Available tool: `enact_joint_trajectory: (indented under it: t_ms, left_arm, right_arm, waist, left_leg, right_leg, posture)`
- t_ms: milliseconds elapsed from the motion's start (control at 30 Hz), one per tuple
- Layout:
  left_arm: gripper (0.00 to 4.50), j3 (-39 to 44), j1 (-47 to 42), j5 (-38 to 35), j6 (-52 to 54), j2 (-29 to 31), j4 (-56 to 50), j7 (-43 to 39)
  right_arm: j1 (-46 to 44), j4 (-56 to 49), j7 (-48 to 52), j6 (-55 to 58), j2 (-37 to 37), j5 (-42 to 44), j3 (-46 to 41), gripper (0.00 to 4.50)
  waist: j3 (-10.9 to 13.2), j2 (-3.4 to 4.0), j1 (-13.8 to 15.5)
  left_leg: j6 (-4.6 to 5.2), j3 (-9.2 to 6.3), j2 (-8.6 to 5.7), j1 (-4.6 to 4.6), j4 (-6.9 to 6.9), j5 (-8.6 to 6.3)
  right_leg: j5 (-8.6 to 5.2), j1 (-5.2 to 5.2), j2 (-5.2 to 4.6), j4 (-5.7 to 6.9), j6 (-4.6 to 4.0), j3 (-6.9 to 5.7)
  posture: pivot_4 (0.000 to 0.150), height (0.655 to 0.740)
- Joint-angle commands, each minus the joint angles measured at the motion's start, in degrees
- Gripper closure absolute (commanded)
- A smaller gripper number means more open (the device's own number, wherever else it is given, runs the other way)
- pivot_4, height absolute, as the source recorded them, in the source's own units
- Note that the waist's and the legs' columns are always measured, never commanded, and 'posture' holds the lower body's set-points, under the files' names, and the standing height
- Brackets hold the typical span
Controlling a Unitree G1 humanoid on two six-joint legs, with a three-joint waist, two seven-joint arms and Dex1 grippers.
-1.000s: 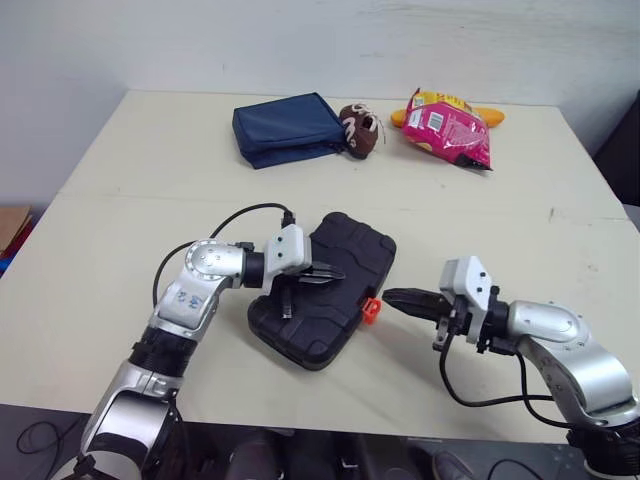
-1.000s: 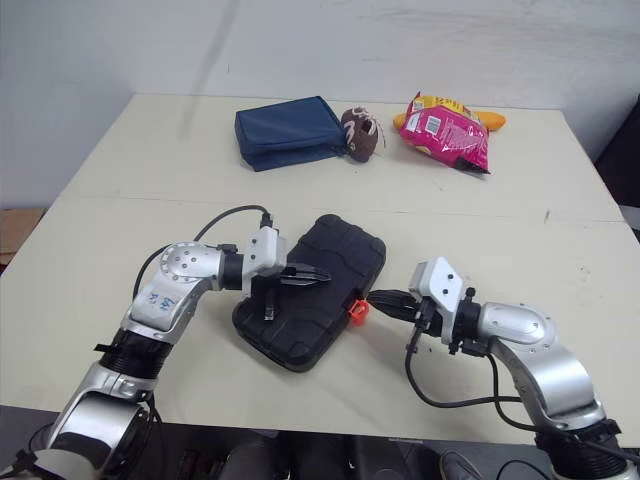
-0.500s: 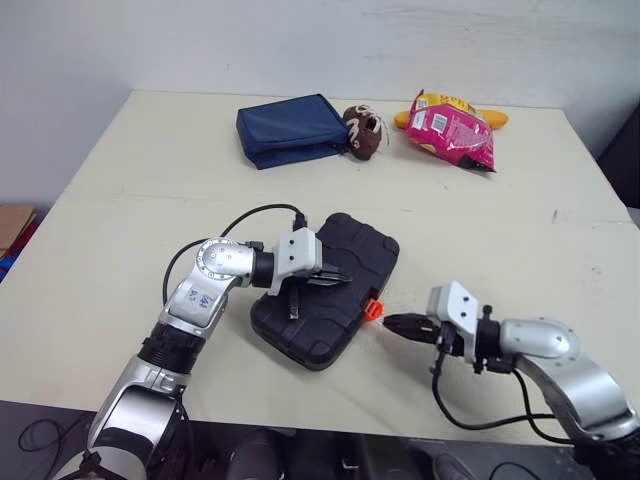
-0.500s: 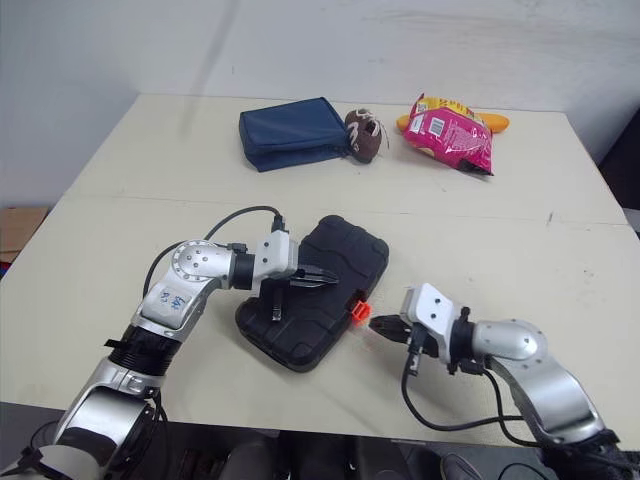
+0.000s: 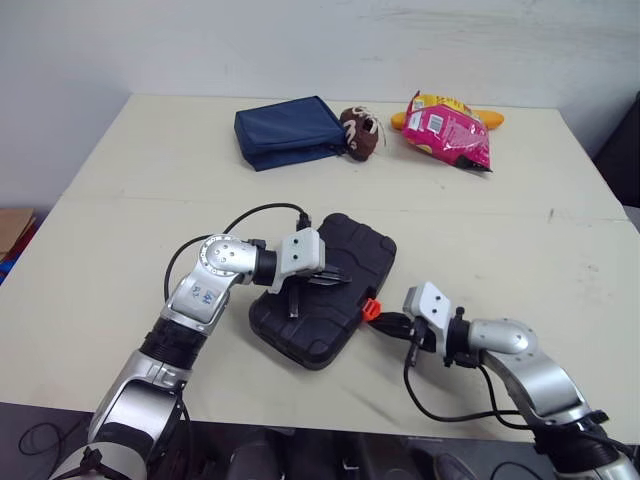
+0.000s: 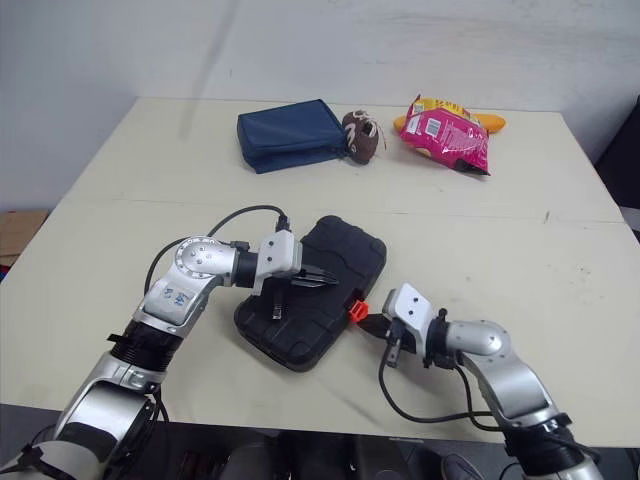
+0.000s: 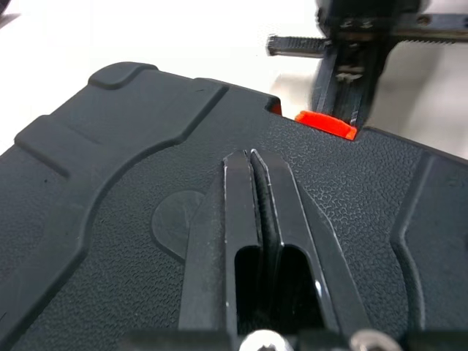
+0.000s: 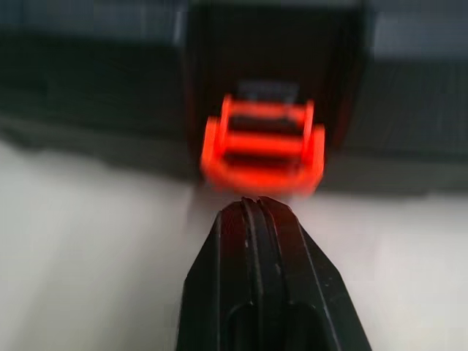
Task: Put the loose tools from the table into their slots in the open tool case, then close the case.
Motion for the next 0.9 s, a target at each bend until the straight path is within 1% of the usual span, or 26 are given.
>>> enact_joint_trajectory:
  t_ms: [33,100,167,233,333,600,767,800,833,900]
  left_arm:
    - [4.46,-3.7,1.5,4.5,-1.7,0.9,7.1,-1.2]
    - [4.46,-4.1,1.4,5.1,-2.9,0.9,8.6,-1.6]
    - [4.46,-4.2,1.8,5.1,-3.6,0.5,9.5,-1.6]
    - [4.46,-4.3,2.1,5.0,-4.1,0.1,10.2,-1.5]
    - [4.46,-4.7,2.9,5.3,-5.1,0.0,11.0,-1.4]
    - [4.46,-4.6,2.6,5.3,-5.9,-0.3,12.9,-1.7]
    - [4.46,-2.3,2.7,3.7,-6.5,-0.6,12.4,-0.8]
    - [4.46,-0.7,3.0,2.2,-7.7,-0.6,11.7,-1.0]
    - [4.46,2.3,3.4,-0.7,-9.0,-0.6,10.2,-1.1]
    - [4.46,8.7,4.4,-7.3,-7.7,0.2,5.8,-1.6]
  right_arm:
    - [-1.6,-0.9,-0.2,-2.6,1.8,0.7,-0.8,4.5]
    - [-1.9,-1.2,0.2,-3.4,2.2,1.0,-1.1,4.5]
    - [-2.0,-4.1,1.0,-1.4,2.1,3.8,-2.6,4.5]
    - [-2.3,-6.8,1.5,0.9,1.8,6.4,-4.0,4.5]
    - [-3.4,-9.4,1.6,3.4,1.3,8.0,-5.1,4.5]
    - [-6.1,-10.2,1.9,7.3,0.4,8.0,-4.5,4.5]
    - [-6.4,-10.3,2.4,8.0,-0.6,8.1,-4.7,4.5]
    - [-6.2,-10.4,2.9,7.6,-1.4,8.4,-5.8,4.5]
    - [-5.8,-10.7,3.5,7.5,-2.8,9.5,-8.3,4.5]
    - [-4.9,-11.4,3.3,9.3,-5.2,12.0,-13.2,4.5]
  waist:
    - [-0.1,-0.06,-0.1]
    - [-0.1,-0.06,-0.2]
    - [-0.1,-0.06,-0.3]
    - [-0.2,-0.06,-0.3]
    - [-0.2,-0.02,-0.3]
    - [-0.9,0.09,-1.2]
    - [-1.1,0.11,-0.9]
    - [-1.1,0.12,-0.9]
    - [-1.1,0.12,-0.9]
    - [-1.0,0.13,-1.1]
  left_leg:
    - [0.0,0.0,0.0,0.02,0.0,0.0]
    - [-0.02,0.02,0.01,0.17,-0.02,0.01]
    - [-0.02,0.03,0.0,0.6,-0.17,0.0]
    - [-0.01,0.02,0.02,0.83,-0.29,-0.04]
    - [0.0,0.0,0.02,0.83,-0.29,-0.05]
    - [0.13,-0.03,0.09,0.87,-0.4,-0.17]
    - [0.21,-0.06,0.08,0.82,-0.41,-0.27]
    - [0.22,-0.04,0.07,0.82,-0.4,-0.28]
    - [0.23,-0.04,0.06,0.8,-0.4,-0.29]
    - [0.24,-0.02,0.07,0.77,-0.42,-0.31]
  right_leg:
    - [0.0,0.02,0.01,0.01,0.0,0.0]
    - [0.0,0.13,0.01,0.02,0.0,0.02]
    - [0.0,0.56,0.01,-0.04,-0.01,0.02]
    - [-0.02,0.82,0.02,-0.14,-0.03,0.02]
    - [-0.02,0.82,0.01,-0.13,-0.03,0.01]
    - [-0.03,0.85,0.08,-0.18,-0.02,-0.01]
    - [-0.03,0.88,0.05,-0.38,-0.03,-0.04]
    - [-0.03,0.89,0.03,-0.43,-0.03,-0.03]
    - [-0.03,0.89,0.01,-0.46,-0.02,-0.03]
    - [-0.03,0.85,0.02,-0.5,-0.02,-0.02]
  posture:
    - [0.15,0.74]
    - [0.15,0.74]
    - [0.15,0.74]
    - [0.15,0.74]
    - [0.15,0.74]
    - [0.15,0.74]
    - [0.15,0.74]
    - [0.15,0.74]
    - [0.15,0.74]
    - [0.15,0.74]
